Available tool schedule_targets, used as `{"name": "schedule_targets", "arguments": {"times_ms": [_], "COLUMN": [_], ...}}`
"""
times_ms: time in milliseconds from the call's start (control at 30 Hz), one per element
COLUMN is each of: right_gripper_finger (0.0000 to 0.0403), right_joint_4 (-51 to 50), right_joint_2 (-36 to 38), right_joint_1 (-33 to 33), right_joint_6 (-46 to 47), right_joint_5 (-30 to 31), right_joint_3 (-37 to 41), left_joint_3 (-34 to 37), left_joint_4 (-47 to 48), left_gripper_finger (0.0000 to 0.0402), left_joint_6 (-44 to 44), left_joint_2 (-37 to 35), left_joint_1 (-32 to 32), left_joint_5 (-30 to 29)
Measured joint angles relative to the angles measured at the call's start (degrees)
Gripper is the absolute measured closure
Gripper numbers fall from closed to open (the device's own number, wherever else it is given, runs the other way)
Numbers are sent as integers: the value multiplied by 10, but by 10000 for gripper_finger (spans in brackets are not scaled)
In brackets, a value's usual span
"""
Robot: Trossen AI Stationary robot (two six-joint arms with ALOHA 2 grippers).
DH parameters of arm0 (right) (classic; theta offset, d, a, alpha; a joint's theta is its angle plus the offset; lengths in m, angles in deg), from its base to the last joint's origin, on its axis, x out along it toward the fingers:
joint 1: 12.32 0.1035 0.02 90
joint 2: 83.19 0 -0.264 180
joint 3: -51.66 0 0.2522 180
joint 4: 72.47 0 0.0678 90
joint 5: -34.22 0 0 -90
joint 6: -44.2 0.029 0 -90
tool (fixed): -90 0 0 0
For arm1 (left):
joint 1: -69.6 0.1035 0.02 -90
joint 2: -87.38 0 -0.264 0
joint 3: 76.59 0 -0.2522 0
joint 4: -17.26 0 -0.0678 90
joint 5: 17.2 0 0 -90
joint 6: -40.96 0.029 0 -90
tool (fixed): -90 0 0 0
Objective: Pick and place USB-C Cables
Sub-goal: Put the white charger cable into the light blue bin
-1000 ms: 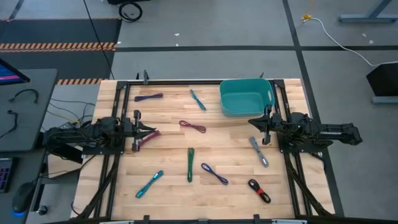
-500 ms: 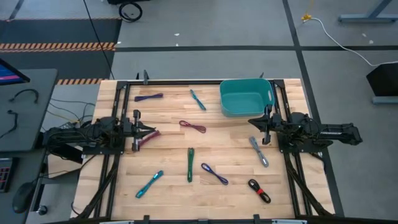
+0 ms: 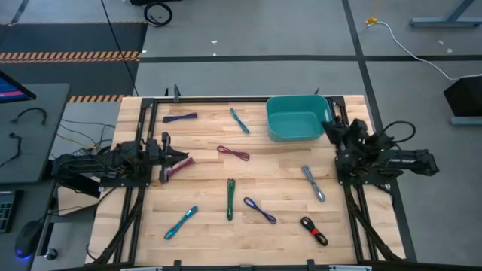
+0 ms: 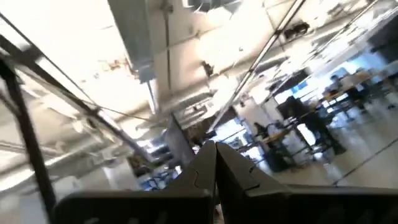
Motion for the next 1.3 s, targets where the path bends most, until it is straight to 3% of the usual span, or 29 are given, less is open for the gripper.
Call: {"name": "schedule_targets", "arguments": {"times_ms": [200, 433, 500, 767, 967, 1167, 1300], "right_gripper_finger": [399, 398, 399, 376, 315, 253, 234], "right_joint_4": [-199, -444, -534, -836, -889, -867, -813], "right_joint_2": [-66, -189, -223, -376, -494, -605, -665], "right_joint_1": [2, 2, 2, 1, 1, 6, 19], "right_joint_6": [18, 156, 173, 273, 313, 299, 297], "right_joint_5": [-70, -165, -191, -194, -201, -204, -198], "right_joint_3": [-129, -263, -284, -298, -298, -298, -298], "left_joint_3": [0, 0, 0, 0, 0, 0, 0], "left_joint_4": [0, 0, 0, 0, 0, 0, -1], "left_gripper_finger": [375, 366, 366, 376, 370, 367, 372], "left_joint_6": [1, 2, 2, 2, 3, 2, 2], "left_joint_2": [0, 0, 0, 0, 0, 0, 0], "left_joint_1": [0, 0, 0, 0, 0, 0, 0], "left_joint_5": [-20, -22, -22, -22, -23, -22, -22]}}
